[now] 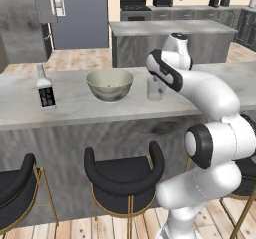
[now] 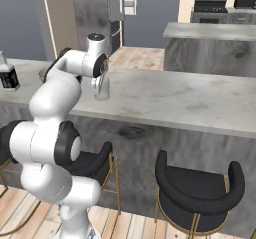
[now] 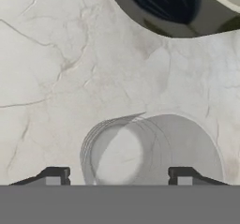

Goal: There is a bowl on the dining counter. Grab a lemon wedge from the fridge and place it in the bowl. Then get the liquor bottle and glass cup from the cabinet and place them next to the bowl.

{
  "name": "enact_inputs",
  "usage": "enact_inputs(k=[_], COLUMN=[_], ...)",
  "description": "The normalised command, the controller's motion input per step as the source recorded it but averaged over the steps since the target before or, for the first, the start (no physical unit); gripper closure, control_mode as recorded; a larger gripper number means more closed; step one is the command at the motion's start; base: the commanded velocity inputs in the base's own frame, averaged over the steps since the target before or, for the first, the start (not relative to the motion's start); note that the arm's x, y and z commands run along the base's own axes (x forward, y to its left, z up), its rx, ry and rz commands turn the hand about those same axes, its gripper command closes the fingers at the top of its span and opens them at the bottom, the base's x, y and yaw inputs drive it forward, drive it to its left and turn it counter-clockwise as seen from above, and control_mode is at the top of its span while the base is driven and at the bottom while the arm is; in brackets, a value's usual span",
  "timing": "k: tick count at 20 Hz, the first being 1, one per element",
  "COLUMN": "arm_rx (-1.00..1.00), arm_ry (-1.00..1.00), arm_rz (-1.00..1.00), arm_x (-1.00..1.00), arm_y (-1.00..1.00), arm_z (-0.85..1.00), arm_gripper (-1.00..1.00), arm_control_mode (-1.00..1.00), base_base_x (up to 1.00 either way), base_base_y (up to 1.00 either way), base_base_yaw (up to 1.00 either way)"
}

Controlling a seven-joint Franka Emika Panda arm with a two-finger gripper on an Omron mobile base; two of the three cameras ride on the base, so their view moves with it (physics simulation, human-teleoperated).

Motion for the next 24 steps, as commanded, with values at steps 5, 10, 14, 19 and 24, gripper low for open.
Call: enact_inputs(k=[5, 10, 14, 19, 24], arm_rx=[-0.02, -0.01, 0.0, 0.0, 0.0], arm_ry=[-0.12, -0.17, -0.12, -0.26, -0.37], arm_rz=[0.0, 0.0, 0.0, 0.01, 0.0], arm_x=[-0.46, -0.62, -0.74, -1.0, -1.0], arm_y=[-0.05, -0.19, -0.18, -0.06, 0.0], arm_z=[0.42, 0.72, 0.65, 0.36, 0.07], arm_gripper=[-1.0, -1.0, -1.0, -1.0, -1.0], arm_control_mode=[-1.0, -1.0, -1.0, -1.0, -1.0], base_base_x=[0.0, 0.0, 0.0, 0.0, 0.0], base_base_y=[0.0, 0.0, 0.0, 0.0, 0.0], base_base_yaw=[0.0, 0.0, 0.0, 0.0, 0.0])
